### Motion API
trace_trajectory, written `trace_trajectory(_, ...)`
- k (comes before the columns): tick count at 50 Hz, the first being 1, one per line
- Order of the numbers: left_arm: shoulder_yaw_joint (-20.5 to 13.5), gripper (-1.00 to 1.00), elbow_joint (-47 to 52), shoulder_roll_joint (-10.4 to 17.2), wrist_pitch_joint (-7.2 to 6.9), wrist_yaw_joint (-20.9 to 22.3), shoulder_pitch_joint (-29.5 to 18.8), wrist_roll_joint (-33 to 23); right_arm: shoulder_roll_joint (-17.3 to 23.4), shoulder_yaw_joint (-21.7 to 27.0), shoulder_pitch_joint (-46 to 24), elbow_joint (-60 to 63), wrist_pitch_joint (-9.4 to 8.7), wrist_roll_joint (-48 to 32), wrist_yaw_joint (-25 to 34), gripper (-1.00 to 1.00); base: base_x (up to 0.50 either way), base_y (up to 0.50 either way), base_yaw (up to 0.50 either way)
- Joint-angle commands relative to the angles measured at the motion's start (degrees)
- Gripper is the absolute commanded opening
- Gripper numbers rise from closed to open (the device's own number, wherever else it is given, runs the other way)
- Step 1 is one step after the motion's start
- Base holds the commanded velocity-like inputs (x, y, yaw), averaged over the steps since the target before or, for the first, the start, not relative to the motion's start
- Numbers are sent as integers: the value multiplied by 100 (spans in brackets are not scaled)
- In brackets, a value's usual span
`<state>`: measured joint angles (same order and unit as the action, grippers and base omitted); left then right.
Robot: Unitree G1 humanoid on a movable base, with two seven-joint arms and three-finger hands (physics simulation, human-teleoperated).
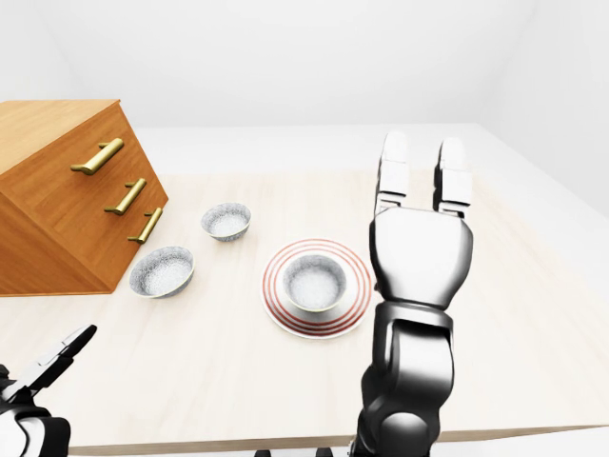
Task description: Put the bowl at the front on the plate.
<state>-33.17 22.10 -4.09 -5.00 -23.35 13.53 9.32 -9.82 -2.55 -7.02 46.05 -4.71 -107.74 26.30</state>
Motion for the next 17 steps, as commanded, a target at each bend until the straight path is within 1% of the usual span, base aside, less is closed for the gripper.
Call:
trace_trajectory(1, 33, 100, -61, 10, 0, -31, 1, -32, 167, 1399, -2172, 1395, -28, -525, 1370, 100, 0, 0, 0)
trace_trajectory(5, 26, 100, -29, 2, 0, -29, 15, -32, 774, 1536, -3218, 1395, -7, -525, 1370, 100, 0, 0, 0)
trace_trajectory(6, 38, 100, -80, 6, 0, -41, -4, -58, 986, 1583, -3583, 1395, 16, -525, 1370, 100, 0, 0, 0)
trace_trajectory(9, 61, 100, -99, 10, 4, -49, 0, -95, 1318, 1611, -4143, 1395, 23, -525, 1370, 100, 0, 0, 0)
trace_trajectory(12, 62, 100, -54, -5, 0, -13, 34, -75, 1581, 1582, -4595, 1395, 4, -525, 1370, 100, 0, 0, 0)
trace_trajectory(14, 53, 100, -5, -22, 0, 27, 56, -35, 1706, 1548, -4751, 1395, -29, -526, 1370, 100, 0, 0, 0)
trace_trajectory(17, 32, 100, 81, -46, 0, 103, 88, 33, 1811, 1508, -4880, 1395, -29, -526, 1370, 100, 0, 0, 0)
